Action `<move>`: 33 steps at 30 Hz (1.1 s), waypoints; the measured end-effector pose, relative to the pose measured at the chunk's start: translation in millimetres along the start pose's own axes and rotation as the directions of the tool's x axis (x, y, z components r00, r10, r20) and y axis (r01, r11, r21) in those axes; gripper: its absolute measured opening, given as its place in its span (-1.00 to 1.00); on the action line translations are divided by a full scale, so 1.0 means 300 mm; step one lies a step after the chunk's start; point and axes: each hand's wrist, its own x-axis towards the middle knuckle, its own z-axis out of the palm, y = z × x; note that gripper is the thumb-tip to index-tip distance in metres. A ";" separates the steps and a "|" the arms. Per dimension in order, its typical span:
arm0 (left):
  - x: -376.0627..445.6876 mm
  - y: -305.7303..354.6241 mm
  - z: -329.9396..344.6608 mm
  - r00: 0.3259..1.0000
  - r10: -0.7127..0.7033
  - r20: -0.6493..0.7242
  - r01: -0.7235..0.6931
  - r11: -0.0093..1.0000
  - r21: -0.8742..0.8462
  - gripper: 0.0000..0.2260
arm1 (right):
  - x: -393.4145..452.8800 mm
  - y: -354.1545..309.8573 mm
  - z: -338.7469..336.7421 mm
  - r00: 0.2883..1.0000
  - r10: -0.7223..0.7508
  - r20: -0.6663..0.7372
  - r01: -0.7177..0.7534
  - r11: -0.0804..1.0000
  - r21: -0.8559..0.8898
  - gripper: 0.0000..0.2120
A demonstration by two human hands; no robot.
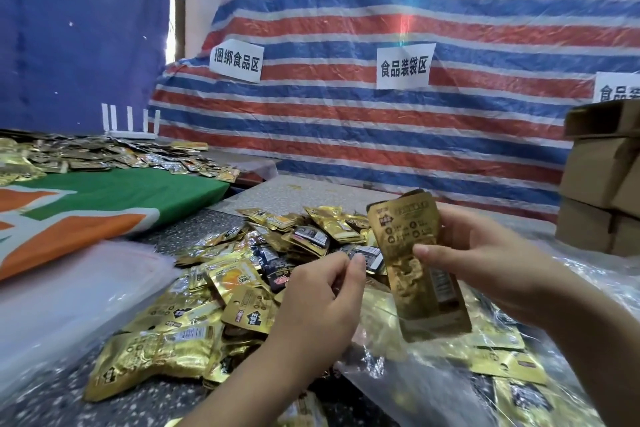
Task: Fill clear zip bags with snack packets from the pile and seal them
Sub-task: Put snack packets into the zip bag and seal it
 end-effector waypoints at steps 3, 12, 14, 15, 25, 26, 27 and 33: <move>-0.002 -0.003 0.004 1.000 0.012 0.022 -0.012 1.000 -0.004 -0.58 | 0.008 0.001 0.017 0.996 -0.036 -0.086 0.046 0.991 0.123 -0.66; 0.002 -0.007 0.008 1.000 0.007 0.016 -0.006 0.998 -0.068 -0.54 | 0.005 0.019 0.011 1.000 -0.012 -0.021 0.013 0.998 0.059 -0.63; 0.002 -0.007 0.004 1.000 0.007 0.011 -0.006 0.998 -0.070 -0.53 | 0.000 0.016 -0.006 0.999 -0.003 0.051 0.004 1.000 -0.021 -0.63; 0.002 -0.008 0.002 1.000 0.005 0.004 -0.005 0.997 -0.075 -0.53 | -0.001 0.014 -0.014 0.997 0.006 0.080 -0.002 0.999 -0.052 -0.62; 0.004 -0.006 -0.005 0.999 -0.050 0.001 0.049 0.991 -0.127 -0.49 | -0.030 0.009 -0.049 0.938 0.084 0.336 -0.049 0.992 -0.113 -0.68; 0.003 -0.007 -0.004 0.999 -0.053 0.006 0.053 0.989 -0.140 -0.51 | -0.031 0.008 -0.049 0.934 0.099 0.344 -0.055 0.989 -0.137 -0.69; 0.004 -0.007 -0.003 0.998 -0.056 0.011 0.057 0.987 -0.150 -0.52 | -0.030 0.006 -0.047 0.932 0.115 0.345 -0.059 0.984 -0.169 -0.71; 0.006 -0.003 0.004 0.993 -0.109 0.042 0.115 0.965 -0.236 -0.63 | -0.026 0.016 -0.044 0.952 0.108 0.286 -0.041 0.972 -0.232 -0.79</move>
